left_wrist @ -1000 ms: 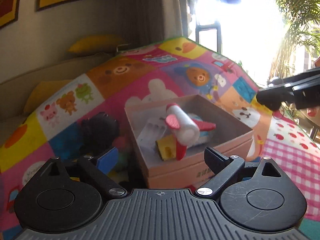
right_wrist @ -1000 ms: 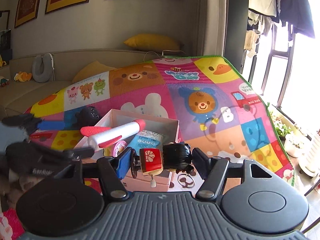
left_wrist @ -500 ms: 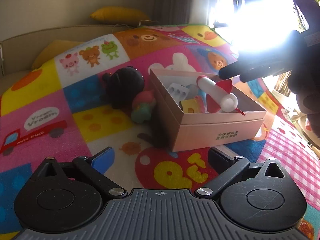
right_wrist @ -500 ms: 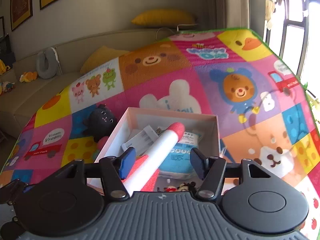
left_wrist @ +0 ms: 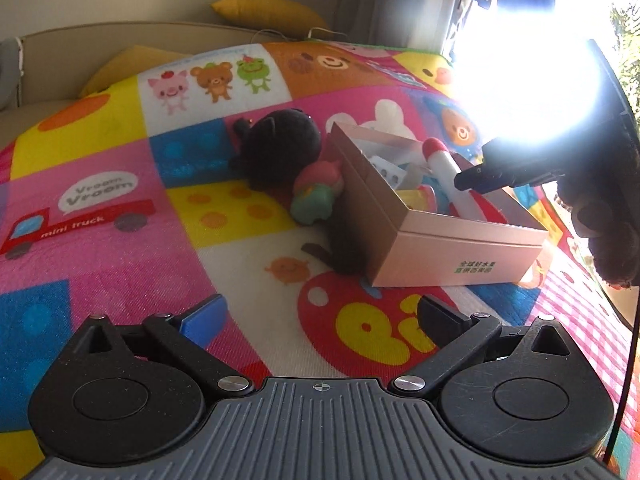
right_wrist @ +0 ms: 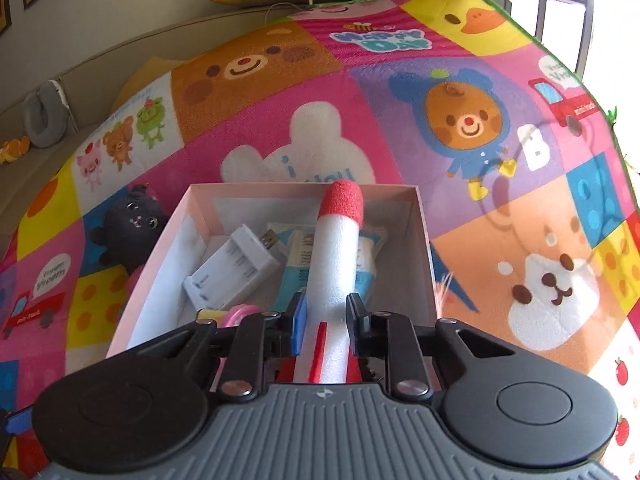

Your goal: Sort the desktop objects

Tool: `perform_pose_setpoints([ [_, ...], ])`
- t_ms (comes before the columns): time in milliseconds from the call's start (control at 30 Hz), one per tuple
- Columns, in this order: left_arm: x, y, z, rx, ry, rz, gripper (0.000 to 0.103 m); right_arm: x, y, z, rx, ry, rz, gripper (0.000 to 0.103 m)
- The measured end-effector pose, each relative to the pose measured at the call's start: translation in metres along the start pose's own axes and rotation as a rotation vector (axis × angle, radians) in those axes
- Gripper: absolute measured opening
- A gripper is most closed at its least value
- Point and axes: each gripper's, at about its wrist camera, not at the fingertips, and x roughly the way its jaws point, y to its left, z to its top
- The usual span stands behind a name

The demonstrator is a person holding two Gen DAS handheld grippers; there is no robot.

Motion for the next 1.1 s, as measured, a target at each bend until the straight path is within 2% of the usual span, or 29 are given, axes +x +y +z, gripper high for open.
perform_pose_setpoints([
  [100, -0.001, 0.0, -0.001, -0.004, 0.0, -0.008, 0.103, -0.009, 0.008, -0.003, -0.02, 0.053, 0.081, 0.021],
  [167, 0.0, 0.001, -0.001, -0.014, 0.005, -0.009, 0.103, -0.013, 0.013, -0.004, -0.033, 0.059, 0.085, 0.021],
  [233, 0.001, 0.003, -0.001, -0.028, 0.01, -0.008, 0.103, -0.021, 0.02, -0.004, -0.056, 0.002, 0.024, 0.021],
  [333, 0.001, 0.005, -0.001, -0.041, 0.011, -0.003, 0.103, -0.038, 0.044, -0.007, -0.172, -0.112, -0.033, 0.022],
  [500, 0.001, 0.005, -0.001, -0.046, 0.013, 0.006, 0.103, -0.038, 0.106, -0.008, -0.359, -0.125, 0.056, 0.022],
  [533, 0.001, 0.005, -0.001, -0.048, 0.011, 0.011, 0.103, -0.032, 0.117, -0.004, -0.374, -0.116, 0.065, 0.025],
  [600, 0.001, 0.004, -0.002, -0.049, 0.009, 0.011, 0.103, -0.014, 0.137, 0.012, -0.38, -0.089, 0.076, 0.053],
  [633, 0.001, 0.005, -0.002, -0.052, 0.008, 0.009, 0.103, -0.005, 0.146, 0.02, -0.374, -0.082, 0.074, 0.083],
  [667, 0.001, 0.006, -0.002, -0.06, 0.008, 0.01, 0.103, 0.006, 0.154, 0.029, -0.37, -0.082, 0.073, 0.094],
  [833, 0.0, 0.018, -0.003, -0.134, -0.006, -0.008, 0.103, 0.062, 0.189, 0.057, -0.42, -0.054, 0.0, 0.094],
  [900, -0.001, 0.02, -0.004, -0.145, -0.013, -0.013, 0.103, 0.082, 0.195, 0.057, -0.448, -0.038, -0.044, 0.084],
  [933, -0.002, 0.02, -0.004, -0.146, -0.017, -0.015, 0.103, 0.089, 0.197, 0.055, -0.469, -0.017, -0.045, 0.069],
  [967, -0.001, 0.02, -0.004, -0.145, -0.018, -0.014, 0.103, 0.09, 0.197, 0.054, -0.477, 0.004, -0.018, 0.063],
  [1100, -0.001, 0.02, -0.004, -0.148, -0.021, -0.017, 0.103, 0.065, 0.196, 0.033, -0.505, 0.029, 0.017, 0.056],
])
